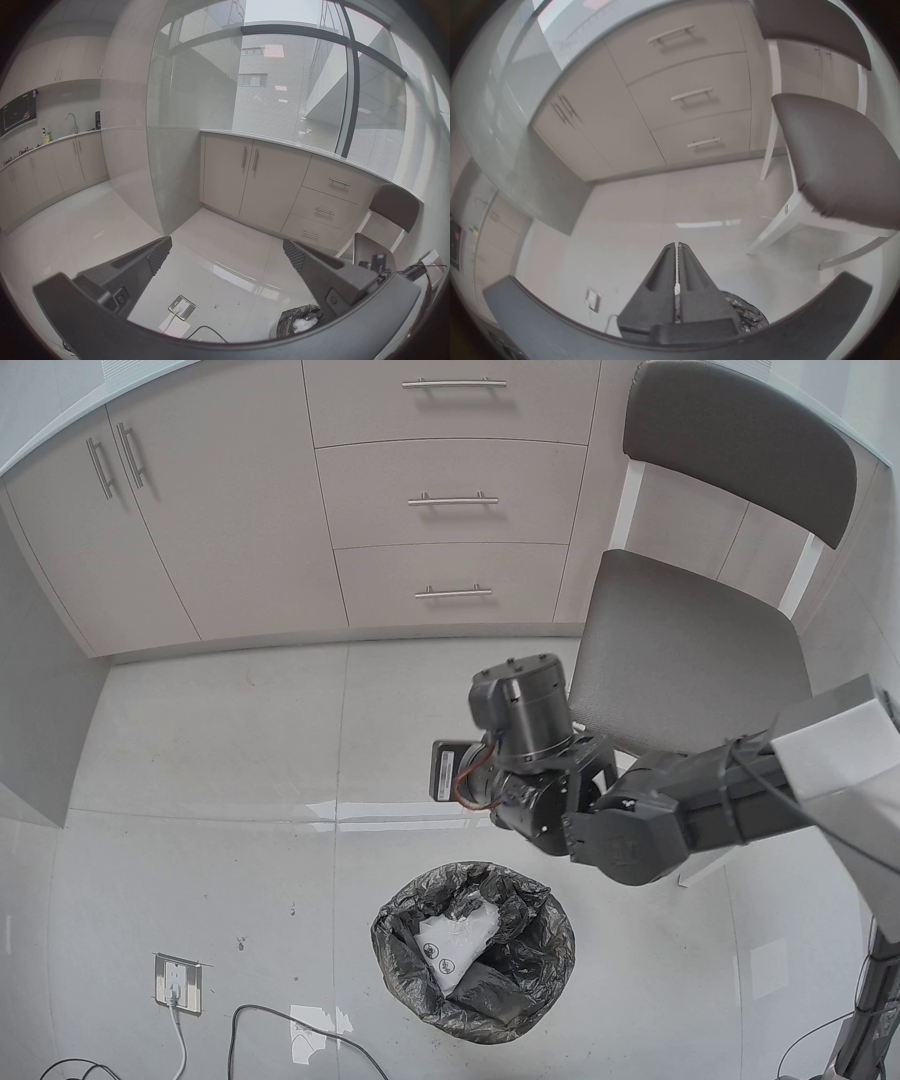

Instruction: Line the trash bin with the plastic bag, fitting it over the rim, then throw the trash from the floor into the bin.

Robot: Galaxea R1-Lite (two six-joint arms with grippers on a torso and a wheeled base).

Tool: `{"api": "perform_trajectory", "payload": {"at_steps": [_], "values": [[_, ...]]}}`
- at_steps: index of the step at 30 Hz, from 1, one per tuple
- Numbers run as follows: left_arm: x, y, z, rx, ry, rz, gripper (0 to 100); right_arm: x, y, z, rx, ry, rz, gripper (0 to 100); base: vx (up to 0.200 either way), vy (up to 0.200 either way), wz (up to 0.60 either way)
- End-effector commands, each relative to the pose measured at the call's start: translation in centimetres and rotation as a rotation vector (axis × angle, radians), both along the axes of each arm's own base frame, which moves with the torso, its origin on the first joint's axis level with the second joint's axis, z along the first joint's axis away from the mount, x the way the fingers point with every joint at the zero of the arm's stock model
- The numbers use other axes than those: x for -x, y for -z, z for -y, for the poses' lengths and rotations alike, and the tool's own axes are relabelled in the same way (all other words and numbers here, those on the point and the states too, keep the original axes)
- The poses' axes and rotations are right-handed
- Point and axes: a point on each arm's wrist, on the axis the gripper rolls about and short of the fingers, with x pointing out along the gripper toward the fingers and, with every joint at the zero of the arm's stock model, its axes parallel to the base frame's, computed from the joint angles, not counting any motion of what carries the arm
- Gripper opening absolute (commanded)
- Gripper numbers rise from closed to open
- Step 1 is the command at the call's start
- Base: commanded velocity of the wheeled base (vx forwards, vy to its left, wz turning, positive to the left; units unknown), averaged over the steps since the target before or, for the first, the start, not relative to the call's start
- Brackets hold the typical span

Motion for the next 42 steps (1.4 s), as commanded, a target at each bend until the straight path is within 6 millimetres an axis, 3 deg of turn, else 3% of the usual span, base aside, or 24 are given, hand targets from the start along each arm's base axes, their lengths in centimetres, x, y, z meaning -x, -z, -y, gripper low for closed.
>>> {"api": "perform_trajectory", "payload": {"at_steps": [1, 12, 20, 28, 42], "values": [[0.6, 1.6, 0.0, 0.000, 0.009, 0.004, 100, -1.4, 6.7, -2.0, 0.159, 0.014, -0.111, 0, 0.000, 0.000, 0.00], [0.7, 2.3, -0.1, -0.002, 0.023, -0.001, 100, -1.8, 10.9, -1.9, 0.247, 0.046, -0.188, 0, 0.000, 0.000, 0.00], [0.5, 2.4, -0.1, -0.004, 0.029, -0.012, 100, -1.8, 15.2, -1.4, 0.274, 0.081, -0.274, 0, 0.000, 0.000, 0.00], [0.3, 2.6, -0.1, -0.005, 0.032, -0.021, 100, -1.1, 17.1, -0.4, 0.301, 0.099, -0.331, 0, 0.000, 0.000, 0.00], [0.4, 2.6, -0.1, -0.004, 0.031, -0.019, 100, -2.4, 20.3, -0.3, 0.283, 0.044, -0.404, 0, 0.000, 0.000, 0.00]]}}
